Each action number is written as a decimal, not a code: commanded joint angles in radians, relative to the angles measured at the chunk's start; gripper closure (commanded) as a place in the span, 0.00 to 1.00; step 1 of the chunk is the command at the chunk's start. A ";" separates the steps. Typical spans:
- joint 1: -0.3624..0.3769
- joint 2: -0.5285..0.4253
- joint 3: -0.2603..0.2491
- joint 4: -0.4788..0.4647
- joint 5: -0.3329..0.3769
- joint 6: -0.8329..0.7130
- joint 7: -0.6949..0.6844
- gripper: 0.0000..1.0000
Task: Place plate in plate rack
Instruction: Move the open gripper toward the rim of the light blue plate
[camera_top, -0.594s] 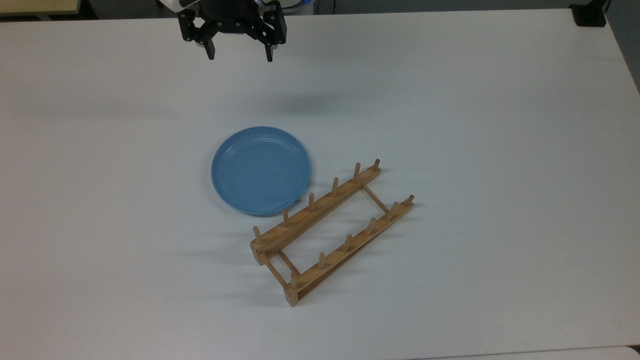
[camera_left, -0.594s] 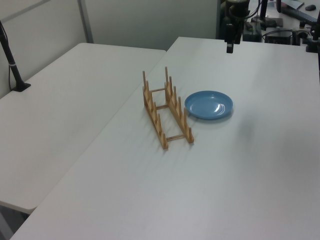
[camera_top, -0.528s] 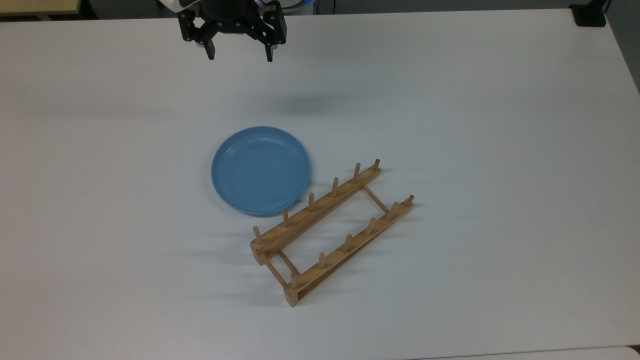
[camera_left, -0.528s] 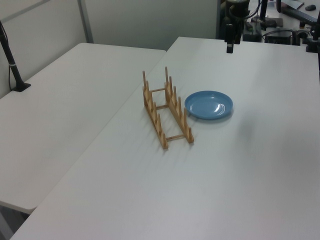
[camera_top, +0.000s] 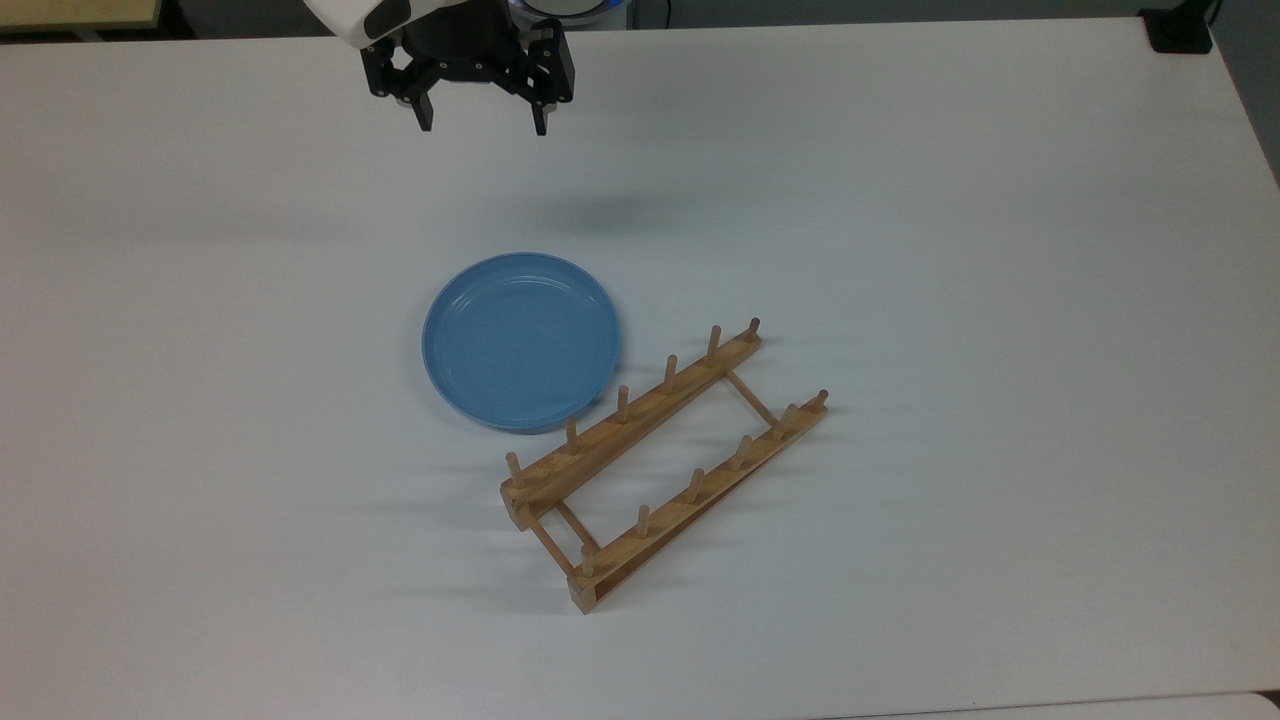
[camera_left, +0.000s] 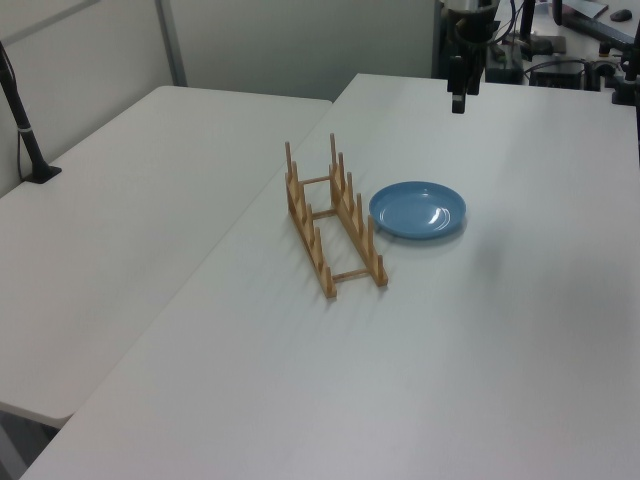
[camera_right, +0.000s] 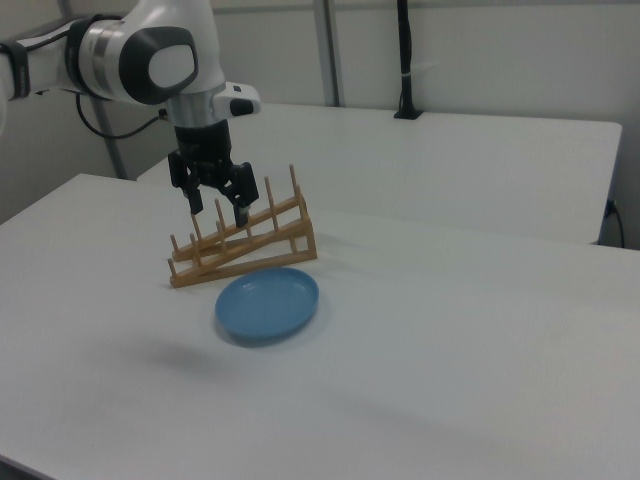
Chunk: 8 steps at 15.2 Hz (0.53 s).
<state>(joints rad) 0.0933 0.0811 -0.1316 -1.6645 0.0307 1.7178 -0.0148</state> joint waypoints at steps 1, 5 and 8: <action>0.003 -0.012 0.000 -0.017 -0.011 0.009 -0.007 0.00; -0.003 0.009 0.000 -0.009 -0.003 0.092 0.002 0.00; -0.044 0.055 -0.002 0.047 0.034 0.115 -0.005 0.00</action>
<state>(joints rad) 0.0860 0.0962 -0.1319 -1.6606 0.0308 1.8063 -0.0146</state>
